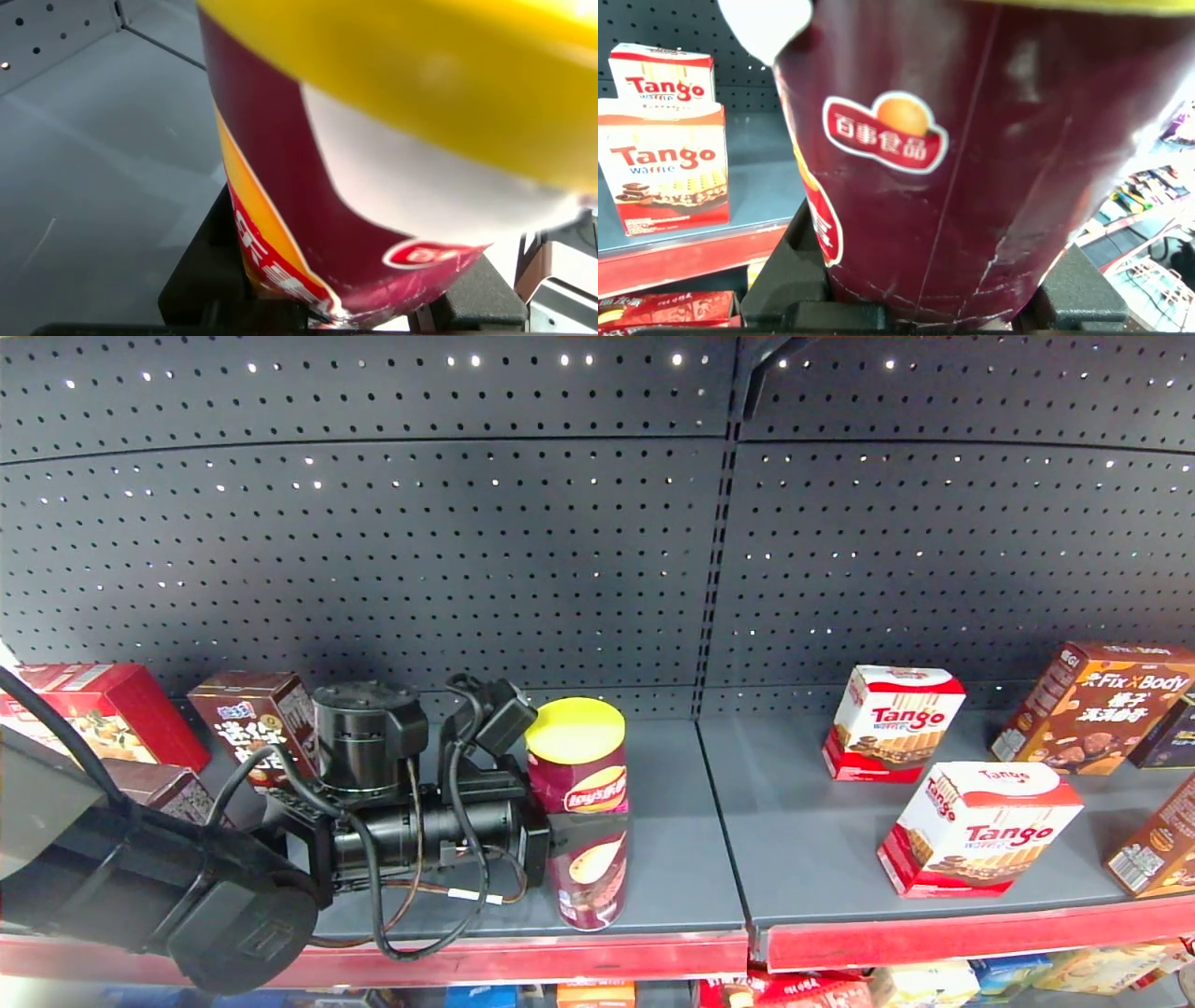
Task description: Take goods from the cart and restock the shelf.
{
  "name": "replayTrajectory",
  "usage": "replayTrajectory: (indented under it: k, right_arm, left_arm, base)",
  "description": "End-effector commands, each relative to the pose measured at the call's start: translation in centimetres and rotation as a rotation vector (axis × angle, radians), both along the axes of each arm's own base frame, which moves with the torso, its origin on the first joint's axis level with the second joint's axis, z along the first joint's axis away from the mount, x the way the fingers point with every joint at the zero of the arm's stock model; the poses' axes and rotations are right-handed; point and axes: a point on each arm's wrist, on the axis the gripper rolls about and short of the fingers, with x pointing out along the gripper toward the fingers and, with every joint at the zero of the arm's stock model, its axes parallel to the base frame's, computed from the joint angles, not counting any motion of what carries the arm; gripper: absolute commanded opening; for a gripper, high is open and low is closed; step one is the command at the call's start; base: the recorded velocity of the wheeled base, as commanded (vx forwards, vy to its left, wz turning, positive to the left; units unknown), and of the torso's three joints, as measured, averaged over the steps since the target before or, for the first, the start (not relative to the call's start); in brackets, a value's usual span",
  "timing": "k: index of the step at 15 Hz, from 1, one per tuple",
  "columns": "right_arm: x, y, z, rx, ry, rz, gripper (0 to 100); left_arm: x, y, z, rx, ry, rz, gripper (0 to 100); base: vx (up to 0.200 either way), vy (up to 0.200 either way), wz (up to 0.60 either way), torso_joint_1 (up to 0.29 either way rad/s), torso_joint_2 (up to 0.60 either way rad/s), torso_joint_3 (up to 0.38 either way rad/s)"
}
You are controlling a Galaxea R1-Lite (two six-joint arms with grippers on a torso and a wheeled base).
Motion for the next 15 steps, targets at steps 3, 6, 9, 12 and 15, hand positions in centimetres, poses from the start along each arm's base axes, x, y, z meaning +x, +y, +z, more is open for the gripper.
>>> replayTrajectory:
  k: [3,6,9,12,15]
  right_arm:
    - [0.02,-0.01,0.03,0.000,0.000,0.000,0]
    - [0.02,-0.01,0.03,0.000,0.000,0.000,0]
    - [0.04,-0.01,-0.01,0.001,0.002,-0.002,0]
    - [0.04,-0.01,-0.01,0.001,0.002,-0.002,0]
    - [0.04,-0.01,-0.01,0.001,0.002,-0.002,0]
  left_arm:
    - [0.16,0.15,-0.20,0.003,0.007,0.005,0]
    - [0.40,0.41,-0.62,0.009,0.019,0.016,0]
    - [0.53,0.35,-1.01,0.015,0.029,0.016,0]
    - [0.66,0.29,-0.97,0.014,0.026,0.017,0]
    - [0.65,0.30,-0.91,0.013,0.023,0.017,0]
  base:
    - [0.000,0.000,0.00,0.000,0.00,0.000]
    - [0.000,0.000,0.00,0.000,0.00,0.000]
    - [0.000,0.000,0.00,0.000,0.00,0.000]
    - [0.000,0.000,0.00,0.000,0.00,0.000]
    - [0.000,0.000,0.00,0.000,0.00,0.000]
